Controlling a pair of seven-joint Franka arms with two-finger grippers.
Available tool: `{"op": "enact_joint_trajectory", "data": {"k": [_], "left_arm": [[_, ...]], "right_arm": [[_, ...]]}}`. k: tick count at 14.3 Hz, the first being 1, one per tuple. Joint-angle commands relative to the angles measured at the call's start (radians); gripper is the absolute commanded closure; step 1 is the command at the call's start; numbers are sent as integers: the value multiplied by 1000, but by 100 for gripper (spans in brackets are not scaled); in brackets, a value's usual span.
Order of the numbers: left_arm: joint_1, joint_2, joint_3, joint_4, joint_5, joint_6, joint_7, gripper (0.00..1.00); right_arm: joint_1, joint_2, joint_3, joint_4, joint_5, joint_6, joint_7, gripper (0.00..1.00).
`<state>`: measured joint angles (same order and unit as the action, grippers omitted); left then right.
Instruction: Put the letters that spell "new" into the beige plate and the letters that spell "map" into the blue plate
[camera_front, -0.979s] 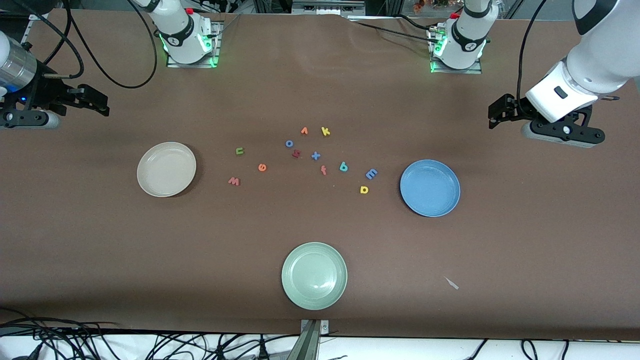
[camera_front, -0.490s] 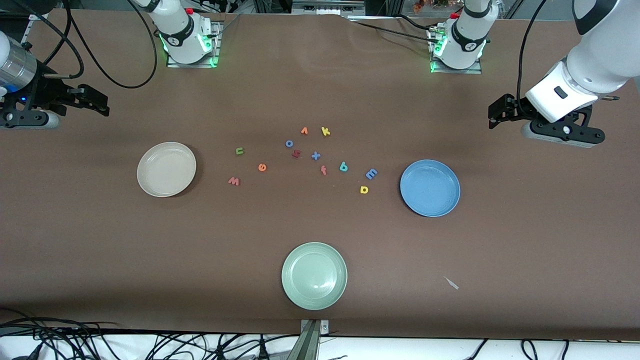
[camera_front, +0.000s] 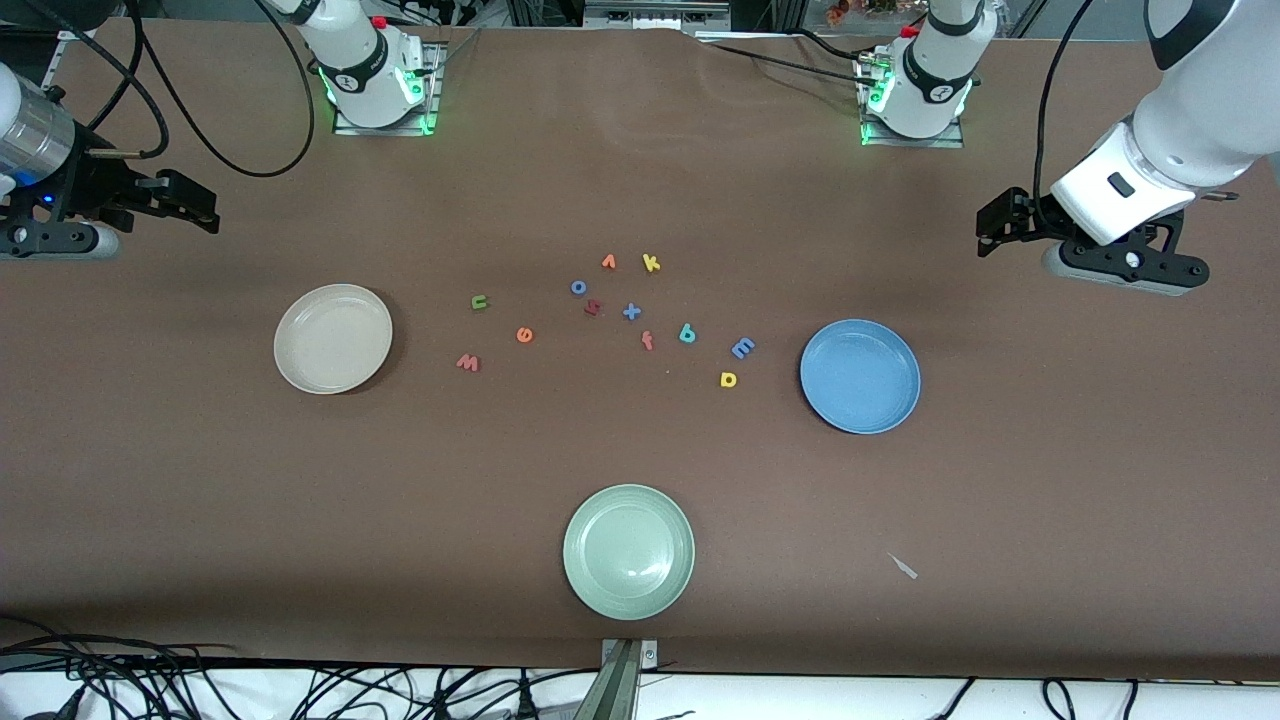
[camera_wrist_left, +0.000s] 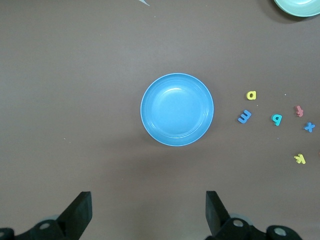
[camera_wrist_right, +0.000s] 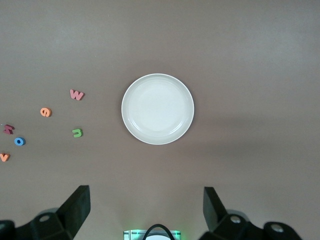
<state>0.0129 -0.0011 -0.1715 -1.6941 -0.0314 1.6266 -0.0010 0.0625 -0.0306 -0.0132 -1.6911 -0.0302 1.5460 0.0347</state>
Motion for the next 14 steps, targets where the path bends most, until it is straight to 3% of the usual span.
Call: {"op": "enact_joint_trajectory", "data": {"k": [1,14], "left_arm": [[-7,16,1,34,25,-27,16,0],[-7,16,-2,36,25,-27,13,0]], "right_arm": [[-9,1,9,5,-10,-1,-6,0],[14,23,16,8,15,3,7,0]]}}
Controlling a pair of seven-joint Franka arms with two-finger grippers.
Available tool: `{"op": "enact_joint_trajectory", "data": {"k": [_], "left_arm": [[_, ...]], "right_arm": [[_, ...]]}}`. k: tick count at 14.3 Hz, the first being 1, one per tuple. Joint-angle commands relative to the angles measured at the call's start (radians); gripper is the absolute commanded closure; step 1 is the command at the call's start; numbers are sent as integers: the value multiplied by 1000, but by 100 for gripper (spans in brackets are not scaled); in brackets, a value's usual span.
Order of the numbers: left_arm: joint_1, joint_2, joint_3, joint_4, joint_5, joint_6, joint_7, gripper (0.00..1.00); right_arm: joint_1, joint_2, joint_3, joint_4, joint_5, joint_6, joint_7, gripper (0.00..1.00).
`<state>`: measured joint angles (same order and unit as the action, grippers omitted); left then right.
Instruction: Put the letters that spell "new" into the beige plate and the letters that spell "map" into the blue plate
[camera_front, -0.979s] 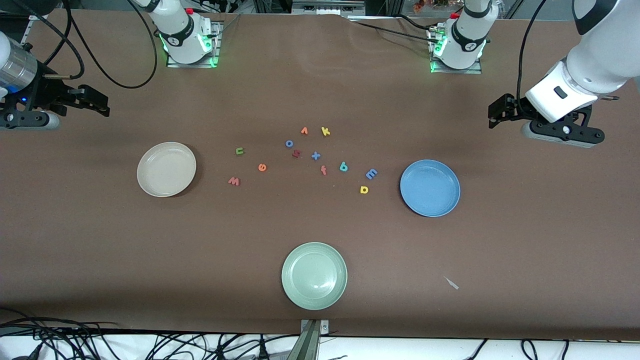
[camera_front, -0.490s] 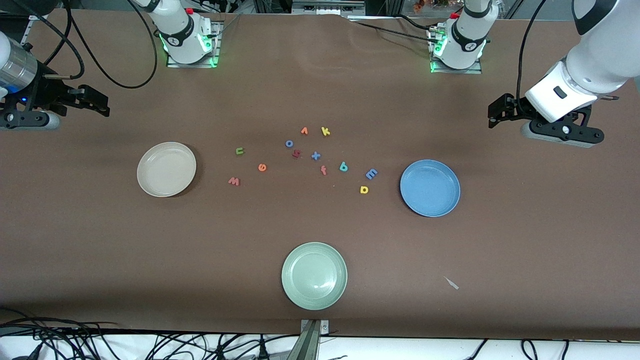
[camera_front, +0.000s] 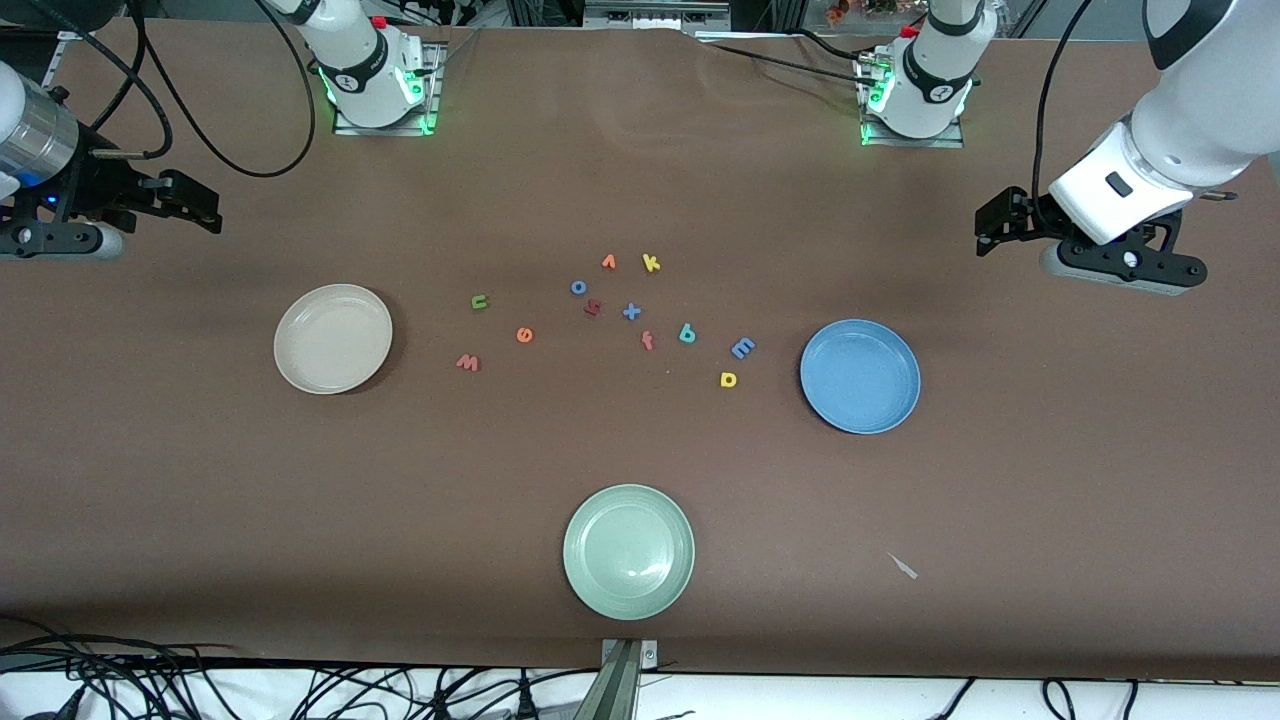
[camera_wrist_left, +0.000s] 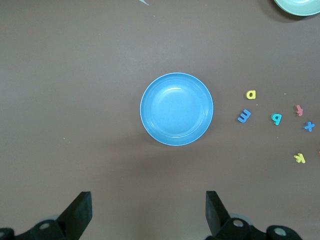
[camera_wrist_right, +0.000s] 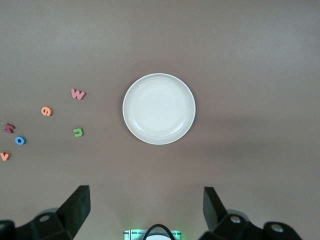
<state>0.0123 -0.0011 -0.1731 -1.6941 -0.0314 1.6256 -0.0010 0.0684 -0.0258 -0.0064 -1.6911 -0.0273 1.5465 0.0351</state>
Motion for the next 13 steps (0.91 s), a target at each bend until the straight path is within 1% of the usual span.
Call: {"op": "enact_joint_trajectory", "data": {"k": [1,3,4,6,9,10,11,12,13], "left_arm": [[-6,16,0,36,25,-27,13,0],[-6,16,0,36,25,-27,13,0],[-5,16,0,34,25,-27,13,0],[-6,16,0,36,25,-29,13,0],[-6,16,0,36,25,-29,13,0],[-6,16,0,36,25,-29,13,0],[-6,16,0,36,25,-29,13,0],[-6,16,0,36,25,-29,13,0],[-3,16,3,36,25,-29,16,0]], "right_arm": [[11,42,12,11,32,-3,-15,0],[34,60,26,25,49,10,-14,0],[53,85,34,37,47,15,-14,0],[91,171,43,56,50,12,-14,0],[132,259,51,115,53,24,-12,0],[140,289,54,129,67,30,-12,0],[145,309,52,130,108,61,-14,0],[146,322,52,123,121,111,-30,0],[157,346,52,119,115,144,-76,0]]}}
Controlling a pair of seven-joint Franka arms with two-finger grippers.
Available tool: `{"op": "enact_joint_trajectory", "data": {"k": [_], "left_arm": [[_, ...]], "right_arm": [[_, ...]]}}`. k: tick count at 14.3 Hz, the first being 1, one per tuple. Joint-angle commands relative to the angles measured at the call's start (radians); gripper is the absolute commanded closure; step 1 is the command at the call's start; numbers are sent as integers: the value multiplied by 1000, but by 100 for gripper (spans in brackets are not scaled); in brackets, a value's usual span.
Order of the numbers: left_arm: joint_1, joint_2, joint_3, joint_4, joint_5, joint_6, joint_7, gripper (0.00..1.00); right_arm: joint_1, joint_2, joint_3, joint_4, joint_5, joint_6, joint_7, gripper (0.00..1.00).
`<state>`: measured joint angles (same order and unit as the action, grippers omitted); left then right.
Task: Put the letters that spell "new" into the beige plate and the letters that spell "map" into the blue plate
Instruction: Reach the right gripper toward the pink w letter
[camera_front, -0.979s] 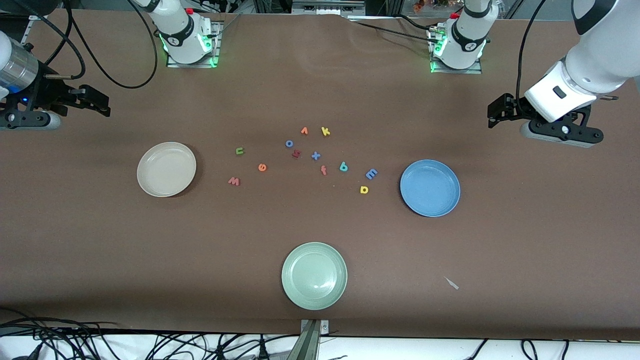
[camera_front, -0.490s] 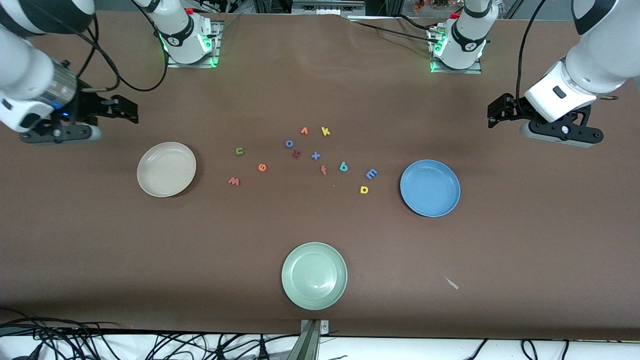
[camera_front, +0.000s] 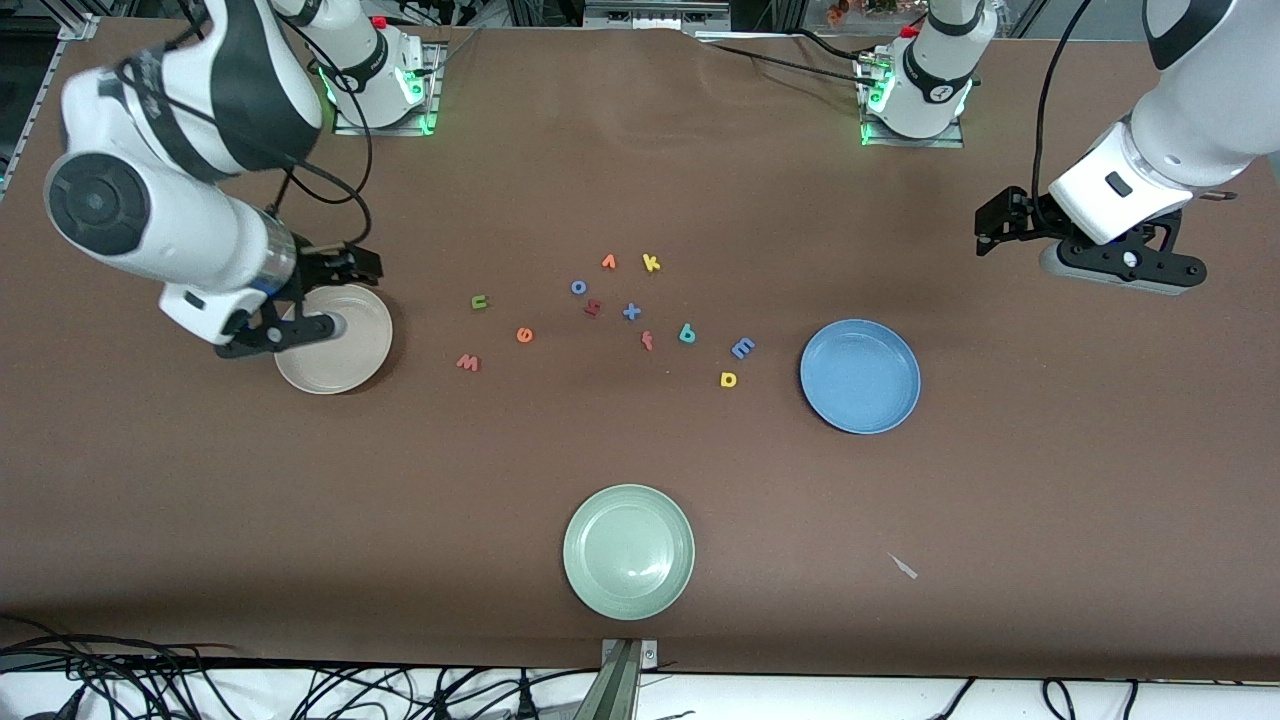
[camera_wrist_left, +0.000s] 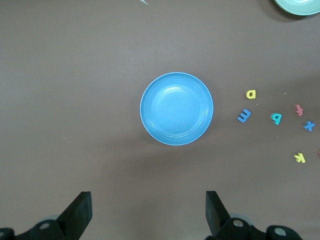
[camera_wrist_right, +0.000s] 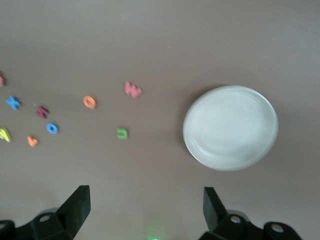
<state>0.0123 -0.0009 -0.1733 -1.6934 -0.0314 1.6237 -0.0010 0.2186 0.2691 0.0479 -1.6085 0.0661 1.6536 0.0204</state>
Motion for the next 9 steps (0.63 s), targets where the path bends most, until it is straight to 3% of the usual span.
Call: {"op": "enact_joint_trajectory", "data": {"k": [1,5,9], "left_arm": [[-3,16,5,34,25,-27,18,0],[-6,16,3,35,25,-27,16,0],[-5,16,5,34,25,-27,18,0]], "right_arm": [[24,70,-2,35,-1,70,-115,0],[97,99,0,-62,-100,239,-166,0],[107,114,1,-214,-112,451,-253,0]]}}
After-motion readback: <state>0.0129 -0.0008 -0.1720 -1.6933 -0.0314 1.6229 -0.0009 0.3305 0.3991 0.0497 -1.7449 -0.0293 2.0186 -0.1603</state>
